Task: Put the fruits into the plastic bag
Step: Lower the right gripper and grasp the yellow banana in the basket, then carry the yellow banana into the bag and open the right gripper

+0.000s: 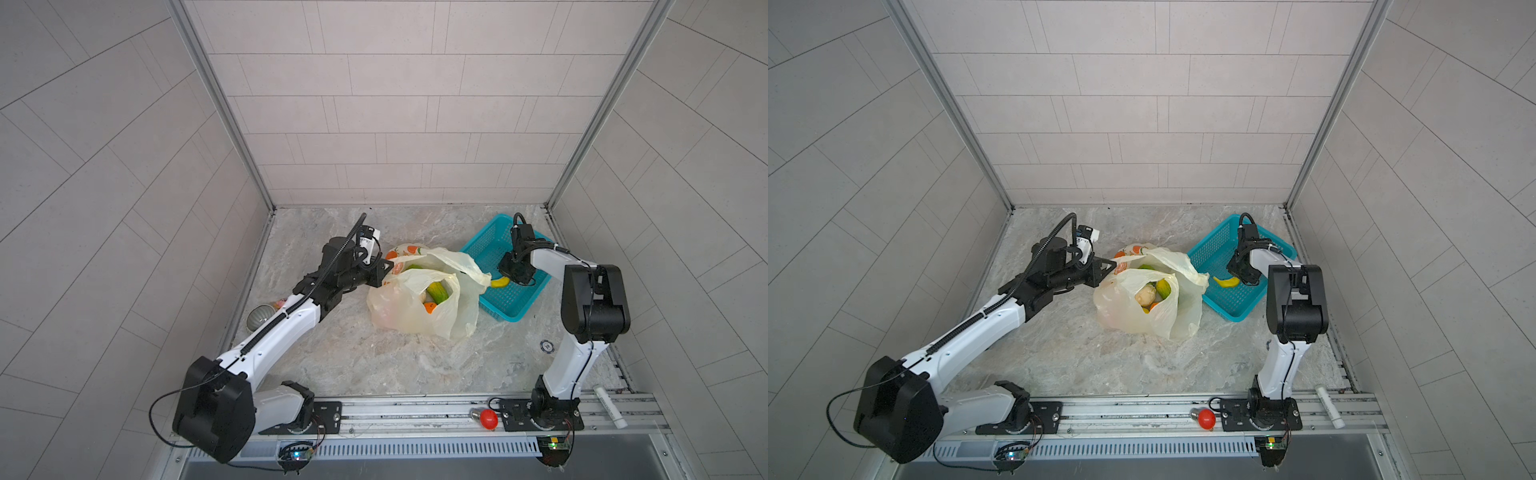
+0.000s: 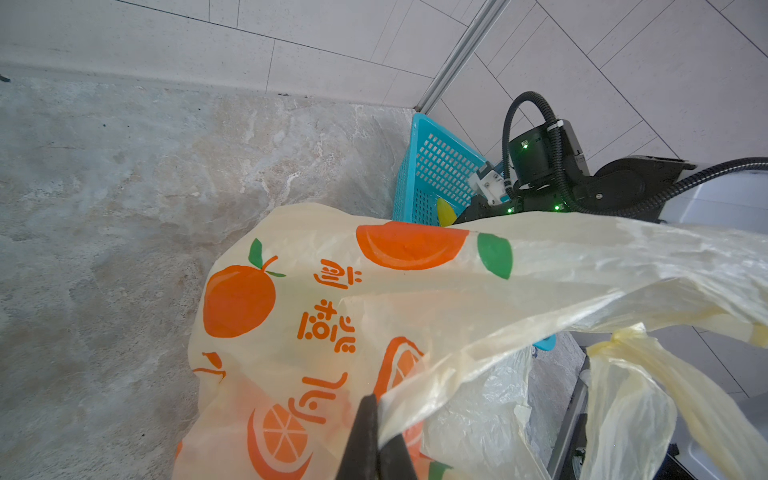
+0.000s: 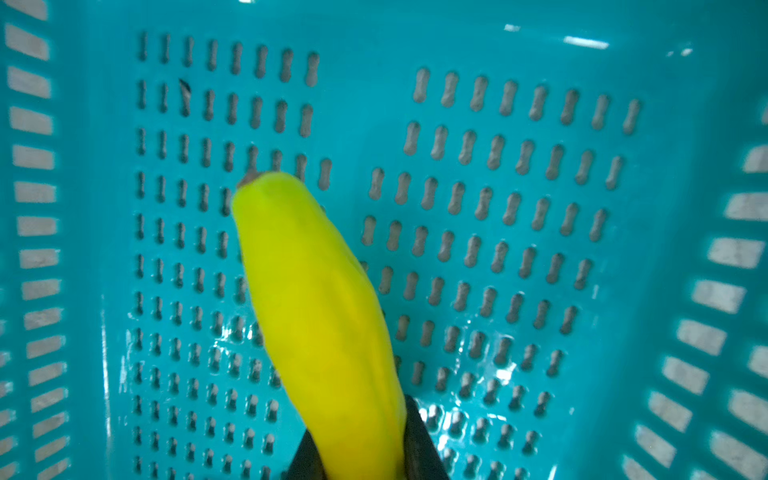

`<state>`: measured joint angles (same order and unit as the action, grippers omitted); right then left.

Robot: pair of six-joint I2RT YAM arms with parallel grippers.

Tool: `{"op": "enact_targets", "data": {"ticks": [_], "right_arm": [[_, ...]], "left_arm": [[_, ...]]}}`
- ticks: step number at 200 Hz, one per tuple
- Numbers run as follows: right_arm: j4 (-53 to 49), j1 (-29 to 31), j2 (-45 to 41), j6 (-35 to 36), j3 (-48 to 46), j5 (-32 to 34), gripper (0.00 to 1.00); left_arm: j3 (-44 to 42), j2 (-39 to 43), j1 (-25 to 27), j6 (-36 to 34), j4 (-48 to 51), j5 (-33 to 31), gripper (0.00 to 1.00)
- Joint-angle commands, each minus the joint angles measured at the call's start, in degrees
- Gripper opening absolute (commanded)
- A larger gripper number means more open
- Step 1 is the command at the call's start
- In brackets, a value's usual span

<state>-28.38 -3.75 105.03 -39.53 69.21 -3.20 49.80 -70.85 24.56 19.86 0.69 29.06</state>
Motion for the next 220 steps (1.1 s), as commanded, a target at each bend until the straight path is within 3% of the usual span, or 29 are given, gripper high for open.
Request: {"op": "enact_targets", "data": {"ticks": [1, 23, 55, 90, 115, 162, 196, 220], "right_arm": [[-2.73, 0.32, -7.26, -0.67, 1.27, 0.80, 0.18], [-4.75, 0.55, -13.93, 1.47, 5.17, -1.96, 0.18], [2.46, 1.98, -25.24, 7.06, 9.15, -16.62, 0.18], [7.96, 13.26, -32.84, 14.87, 14.04, -24.26, 0.19], [7.91, 23.90, -33.12, 18.18, 17.49, -27.09, 0.20], [18.93, 38.43, -30.53, 11.51, 12.73, -31.67, 0.22], [18.17, 41.38, -28.10, 11.78, 9.74, -38.52, 0.22], [10.21, 41.17, -30.04, 17.12, 7.78, -37.58, 0.22]], "left_arm": [[1.12, -0.28, -0.03, -0.87, 0.14, 0.21, 0.00], [1.36, -0.34, -0.03, -0.99, 0.46, 0.20, 0.00], [1.51, 0.04, -0.08, -1.97, 1.17, 0.56, 0.00], [2.21, 0.20, -0.03, -2.35, 2.02, 0.61, 0.00], [2.41, 0.75, -0.03, -2.49, 2.72, 1.19, 0.00], [2.25, 2.32, -0.10, -3.03, 4.28, 0.92, 0.00], [2.32, 2.93, -0.03, -3.45, 5.07, 0.73, 0.00], [2.52, 3.19, -0.03, -4.24, 5.87, 0.43, 0.00]]}}
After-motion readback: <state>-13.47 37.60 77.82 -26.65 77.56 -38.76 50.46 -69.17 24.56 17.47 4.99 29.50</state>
